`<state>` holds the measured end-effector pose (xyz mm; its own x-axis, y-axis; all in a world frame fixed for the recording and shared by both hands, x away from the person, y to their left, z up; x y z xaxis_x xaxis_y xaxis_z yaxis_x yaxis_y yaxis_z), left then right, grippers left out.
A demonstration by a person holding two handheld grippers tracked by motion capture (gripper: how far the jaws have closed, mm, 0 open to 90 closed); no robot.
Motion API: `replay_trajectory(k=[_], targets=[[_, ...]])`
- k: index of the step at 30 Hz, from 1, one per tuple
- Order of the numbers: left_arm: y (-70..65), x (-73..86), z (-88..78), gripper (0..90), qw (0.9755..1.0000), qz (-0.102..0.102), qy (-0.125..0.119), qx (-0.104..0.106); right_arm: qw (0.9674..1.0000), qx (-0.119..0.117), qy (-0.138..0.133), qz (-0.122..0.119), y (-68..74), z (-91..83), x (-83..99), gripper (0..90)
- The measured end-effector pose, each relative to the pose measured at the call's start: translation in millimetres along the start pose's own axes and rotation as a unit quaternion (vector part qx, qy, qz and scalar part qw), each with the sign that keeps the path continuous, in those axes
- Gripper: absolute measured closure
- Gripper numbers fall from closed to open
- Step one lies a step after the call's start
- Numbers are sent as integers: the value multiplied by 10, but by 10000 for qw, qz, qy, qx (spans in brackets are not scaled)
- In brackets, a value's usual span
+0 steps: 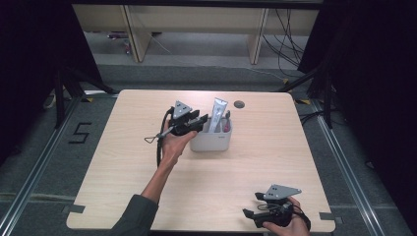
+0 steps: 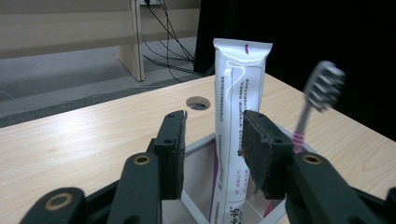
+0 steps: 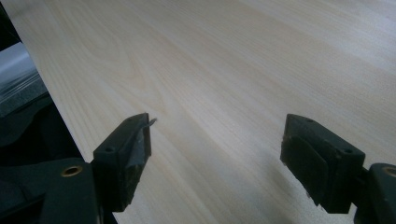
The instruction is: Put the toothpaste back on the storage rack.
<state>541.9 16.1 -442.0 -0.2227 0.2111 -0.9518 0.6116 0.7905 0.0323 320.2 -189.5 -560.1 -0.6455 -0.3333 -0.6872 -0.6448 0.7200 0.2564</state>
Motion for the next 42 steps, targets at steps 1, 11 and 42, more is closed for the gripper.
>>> replay_trajectory(k=[1,11,42], targets=[[6,2,-10,582,10000,-14,12,9,10000,-1,3,3,2,1,1,251],[66,43,-80,523,9999,-46,131,-15,10000,-2,2,10,2,3,0,251],[276,225,-434,372,9992,-147,336,-125,10000,13,48,17,4,9,12,252]])
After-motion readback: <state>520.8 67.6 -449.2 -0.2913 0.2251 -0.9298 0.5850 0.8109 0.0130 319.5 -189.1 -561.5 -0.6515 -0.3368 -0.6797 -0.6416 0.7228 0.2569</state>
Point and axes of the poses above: each handheld gripper's, and its own axes: z roughly forward along the jaws, x roughly out of its underside, y roughly to its left, the point moved 9 cm from there along z, roughly forward along the jaws, and after that the axes turned 9 degrees about z, right-handed, at the moved point
